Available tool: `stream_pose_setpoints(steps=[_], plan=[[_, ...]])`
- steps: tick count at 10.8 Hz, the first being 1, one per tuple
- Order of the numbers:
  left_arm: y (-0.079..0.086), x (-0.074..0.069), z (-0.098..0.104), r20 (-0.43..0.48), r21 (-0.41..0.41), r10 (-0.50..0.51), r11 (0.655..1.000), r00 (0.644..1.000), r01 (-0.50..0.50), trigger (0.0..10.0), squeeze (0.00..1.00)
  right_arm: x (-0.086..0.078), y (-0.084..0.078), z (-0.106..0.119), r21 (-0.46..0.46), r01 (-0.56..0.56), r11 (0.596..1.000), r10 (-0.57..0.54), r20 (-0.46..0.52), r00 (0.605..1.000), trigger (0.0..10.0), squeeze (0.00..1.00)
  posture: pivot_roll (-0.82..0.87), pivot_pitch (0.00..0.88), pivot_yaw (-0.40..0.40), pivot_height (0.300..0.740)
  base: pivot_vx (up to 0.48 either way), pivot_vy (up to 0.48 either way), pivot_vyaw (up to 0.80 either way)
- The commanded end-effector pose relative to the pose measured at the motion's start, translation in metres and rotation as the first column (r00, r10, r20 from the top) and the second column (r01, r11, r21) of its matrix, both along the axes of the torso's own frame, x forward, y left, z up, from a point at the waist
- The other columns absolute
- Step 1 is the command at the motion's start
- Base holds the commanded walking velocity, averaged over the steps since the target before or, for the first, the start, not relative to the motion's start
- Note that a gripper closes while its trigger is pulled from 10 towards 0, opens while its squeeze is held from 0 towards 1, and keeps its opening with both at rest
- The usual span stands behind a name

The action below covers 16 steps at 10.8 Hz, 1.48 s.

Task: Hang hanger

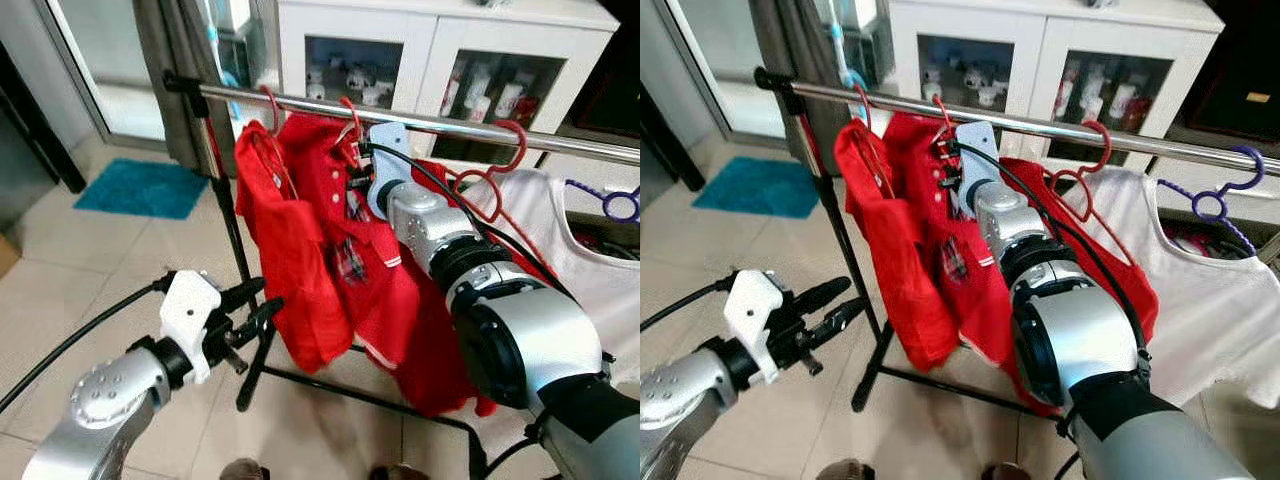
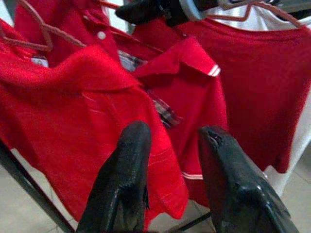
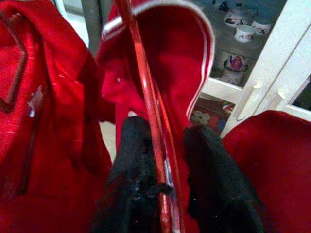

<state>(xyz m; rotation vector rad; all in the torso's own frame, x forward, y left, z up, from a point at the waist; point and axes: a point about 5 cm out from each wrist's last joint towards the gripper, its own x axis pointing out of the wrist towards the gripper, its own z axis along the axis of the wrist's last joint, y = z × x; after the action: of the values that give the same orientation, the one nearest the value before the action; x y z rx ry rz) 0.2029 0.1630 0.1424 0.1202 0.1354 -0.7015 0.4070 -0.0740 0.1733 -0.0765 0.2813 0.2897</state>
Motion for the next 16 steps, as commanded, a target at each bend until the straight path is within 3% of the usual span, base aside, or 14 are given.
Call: stream_pose_setpoints(steps=[1,9,10,12,14,16], plan=[[0.005,-0.002,0.003,-0.004,0.006,0.019,1.000,1.000,-0.019,10.0,0.00,0.000,0.001,0.001,-0.009,-0.004,1.000,0.004,-0.004,1.000,0.0,0.00,0.18,0.126,-0.010,0.740,0.000,0.000,0.00],[0.007,0.012,0.009,0.040,0.012,0.015,1.000,0.999,-0.015,10.0,0.00,0.001,0.011,0.016,0.049,-0.126,0.991,0.123,0.075,0.990,0.0,0.00,0.14,0.000,0.007,0.740,0.000,0.000,0.00],[0.006,0.016,0.008,0.051,-0.006,0.054,0.999,0.997,-0.054,10.0,0.00,0.002,0.009,0.019,0.056,-0.134,0.989,0.127,0.120,0.985,0.0,0.00,0.13,0.000,0.012,0.740,0.000,0.000,0.00],[0.008,0.028,-0.001,0.019,-0.006,0.190,0.982,0.982,-0.190,10.0,0.00,0.004,-0.003,0.024,0.043,-0.101,0.994,0.090,0.197,0.976,0.0,0.00,0.11,0.000,0.024,0.740,0.000,0.000,0.00],[-0.001,0.035,-0.008,0.027,-0.022,0.221,0.975,0.975,-0.221,10.0,0.00,0.000,-0.016,0.016,0.050,-0.123,0.991,0.109,0.219,0.970,0.0,0.00,0.10,0.000,0.029,0.740,0.000,0.000,0.00],[-0.009,0.037,-0.013,0.025,-0.040,0.259,0.965,0.966,-0.258,10.0,0.00,-0.006,-0.033,0.013,0.075,-0.129,0.989,0.101,0.306,0.947,0.0,0.00,0.08,0.000,0.006,0.740,0.000,0.000,0.00]])
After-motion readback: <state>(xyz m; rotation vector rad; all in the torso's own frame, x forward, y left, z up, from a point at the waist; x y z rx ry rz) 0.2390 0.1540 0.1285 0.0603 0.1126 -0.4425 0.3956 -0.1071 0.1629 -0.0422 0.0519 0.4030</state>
